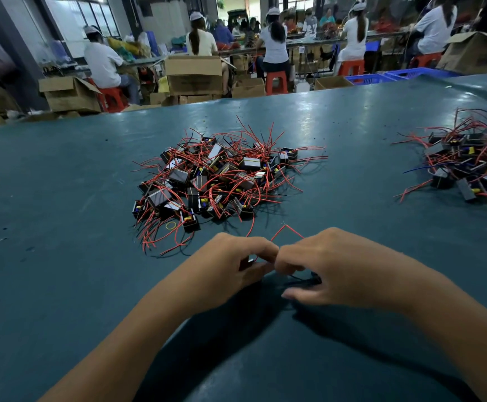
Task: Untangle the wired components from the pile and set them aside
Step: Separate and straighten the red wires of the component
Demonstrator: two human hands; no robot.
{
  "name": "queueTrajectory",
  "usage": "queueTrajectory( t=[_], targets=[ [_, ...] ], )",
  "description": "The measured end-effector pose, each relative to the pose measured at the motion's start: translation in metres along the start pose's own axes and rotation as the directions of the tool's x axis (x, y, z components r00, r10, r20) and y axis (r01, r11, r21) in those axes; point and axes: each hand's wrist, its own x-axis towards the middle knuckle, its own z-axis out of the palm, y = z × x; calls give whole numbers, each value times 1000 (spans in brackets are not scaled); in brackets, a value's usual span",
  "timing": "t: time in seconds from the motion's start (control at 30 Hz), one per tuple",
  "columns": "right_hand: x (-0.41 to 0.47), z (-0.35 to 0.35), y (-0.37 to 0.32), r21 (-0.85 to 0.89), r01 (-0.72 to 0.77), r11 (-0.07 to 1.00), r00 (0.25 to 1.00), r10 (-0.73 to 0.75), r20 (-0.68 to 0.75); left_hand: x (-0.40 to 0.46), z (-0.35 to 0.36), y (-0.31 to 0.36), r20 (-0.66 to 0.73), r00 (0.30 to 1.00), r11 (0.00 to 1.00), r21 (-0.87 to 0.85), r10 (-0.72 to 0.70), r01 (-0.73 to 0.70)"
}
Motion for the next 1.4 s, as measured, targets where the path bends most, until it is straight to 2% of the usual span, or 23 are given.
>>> queueTrajectory(
  t=[0.17, 0.33, 0.53, 0.77, 0.87, 1.07, 1.23, 1.3, 1.4],
  targets=[
    [3, 6, -1, -24, -16, 1000, 991, 19, 131, 1, -4, -2, 33, 999, 998, 60, 6, -8],
    [4, 7, 2, 15, -72, 997, 979, 68, 192, -2, -11, -2, 91, 996, 996, 87, -20, 12],
    [4, 3, 6, 160, -79, 984, 989, 57, 138, -5, -14, -1, 203, 971, 992, 14, -127, 126],
    [2, 3, 14, 296, -199, 934, 980, 180, 89, -4, -15, 0, 233, 963, 988, -40, -139, 152],
    [2, 6, 17, 413, -255, 874, 965, 258, 51, -4, -15, -3, 242, 957, 983, -54, -159, 176],
    [6, 9, 15, 634, -259, 728, 921, 383, -64, -5, -15, -9, 206, 967, 987, -28, -152, 161],
    [14, 15, 7, 833, -285, 474, 817, 575, -48, -3, -14, -9, 150, 978, 989, -28, -141, 147],
    [17, 19, 4, 876, -276, 396, 765, 642, -49, -2, -13, -9, 121, 981, 981, -102, -153, 166],
    [18, 22, 0, 873, -244, 423, 762, 640, -97, -2, -10, -10, 72, 984, 967, -190, -161, 172]
  ],
)
